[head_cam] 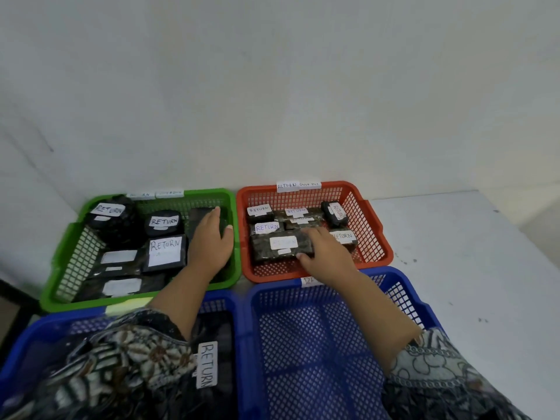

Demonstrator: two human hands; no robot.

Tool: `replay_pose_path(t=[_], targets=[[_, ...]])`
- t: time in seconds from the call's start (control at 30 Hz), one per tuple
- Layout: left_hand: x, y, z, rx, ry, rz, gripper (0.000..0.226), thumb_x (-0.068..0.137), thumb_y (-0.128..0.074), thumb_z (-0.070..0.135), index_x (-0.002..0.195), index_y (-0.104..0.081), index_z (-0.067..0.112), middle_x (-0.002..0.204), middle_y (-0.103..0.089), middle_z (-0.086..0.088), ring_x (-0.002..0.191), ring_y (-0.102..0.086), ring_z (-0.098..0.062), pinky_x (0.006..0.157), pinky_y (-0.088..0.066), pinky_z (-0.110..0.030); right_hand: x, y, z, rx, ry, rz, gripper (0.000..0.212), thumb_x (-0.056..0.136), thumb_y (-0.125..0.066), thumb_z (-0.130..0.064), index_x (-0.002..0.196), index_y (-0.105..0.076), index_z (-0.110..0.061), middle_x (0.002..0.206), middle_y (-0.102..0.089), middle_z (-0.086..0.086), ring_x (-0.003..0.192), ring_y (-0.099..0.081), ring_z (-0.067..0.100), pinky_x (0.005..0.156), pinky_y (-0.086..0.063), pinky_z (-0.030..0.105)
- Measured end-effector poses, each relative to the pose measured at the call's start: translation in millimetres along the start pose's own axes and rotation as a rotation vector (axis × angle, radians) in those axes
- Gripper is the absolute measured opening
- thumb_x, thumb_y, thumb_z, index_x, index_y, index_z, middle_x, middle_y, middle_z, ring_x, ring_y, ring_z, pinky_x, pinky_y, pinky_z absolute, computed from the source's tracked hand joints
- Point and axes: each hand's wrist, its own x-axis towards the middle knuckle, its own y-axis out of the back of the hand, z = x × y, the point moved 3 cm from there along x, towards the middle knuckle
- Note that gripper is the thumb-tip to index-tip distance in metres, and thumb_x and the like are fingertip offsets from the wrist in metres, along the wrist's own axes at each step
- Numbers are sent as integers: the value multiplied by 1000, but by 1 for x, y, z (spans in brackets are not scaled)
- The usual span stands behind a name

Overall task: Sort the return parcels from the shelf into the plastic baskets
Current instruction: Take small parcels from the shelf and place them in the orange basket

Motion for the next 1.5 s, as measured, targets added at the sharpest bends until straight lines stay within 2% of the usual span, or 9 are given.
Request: replay_pose_path(t=[0.17,0.33,0.53,0.67,0.83,0.97,1.07,1.23,1.5], targets=[[-32,62,-19,46,-79,45,53,96,-45,24,145,-30,11,151,-31,-7,139,-27,-22,112,-26,-38,-33,-1,-68,-30,83,59,59,91,-56,-36,144,-33,-20,146,-36,0,135,-34,18,104,-37,35],[-82,144,-50,81,-158,119,51,95,-47,23,143,-35,9,149,-35,-9,138,-29,-22,112,-27,-37,-81,-17,-156,-23,168,77,59,93,-55,-37,145,-33,-19,147,-35,1,134,-35,20,105,-36,35],[-175,243,-131,163,-192,163,57,90,-40,30,140,-38,4,144,-40,-15,133,-36,-28,111,-27,-37,-144,-52,-280,-13,313,77,58,94,-52,-37,145,-31,-18,148,-33,1,136,-33,20,105,-34,32],[-234,306,-192,229,-115,227,63,81,-36,32,137,-43,4,142,-43,-14,131,-39,-27,110,-29,-36,-186,-89,-365,17,427,93,56,93,-52,-35,143,-35,-17,146,-36,2,134,-34,21,104,-33,32],[-294,379,-259,293,-59,299,50,92,-49,24,138,-42,6,142,-44,-12,133,-37,-25,110,-29,-36,-221,-134,-473,25,580,49,59,91,-54,-33,143,-36,-13,144,-38,7,133,-35,24,108,-30,32],[-332,432,-313,325,43,358,51,90,-54,19,137,-42,5,139,-45,-15,132,-38,-29,109,-32,-40,-243,-157,-560,84,706,8,59,91,-54,-35,143,-36,-15,145,-37,5,135,-34,22,109,-32,33],[-352,469,-344,377,127,390,54,91,-52,21,141,-37,7,146,-37,-13,138,-29,-27,111,-28,-40,-255,-173,-617,94,782,-37,59,92,-54,-35,144,-34,-16,148,-34,3,137,-31,21,111,-33,37],[-358,530,-393,497,186,437,56,92,-50,24,143,-34,8,149,-34,-11,140,-25,-25,112,-26,-40,-254,-199,-702,82,888,-82,61,93,-54,-35,146,-30,-17,153,-28,3,142,-23,21,113,-29,38],[-311,626,-481,545,247,442,56,90,-48,27,142,-34,12,149,-32,-8,139,-27,-24,111,-30,-44,-200,-236,-838,126,933,-35,59,93,-53,-35,144,-31,-16,150,-31,4,141,-26,22,114,-28,39]])
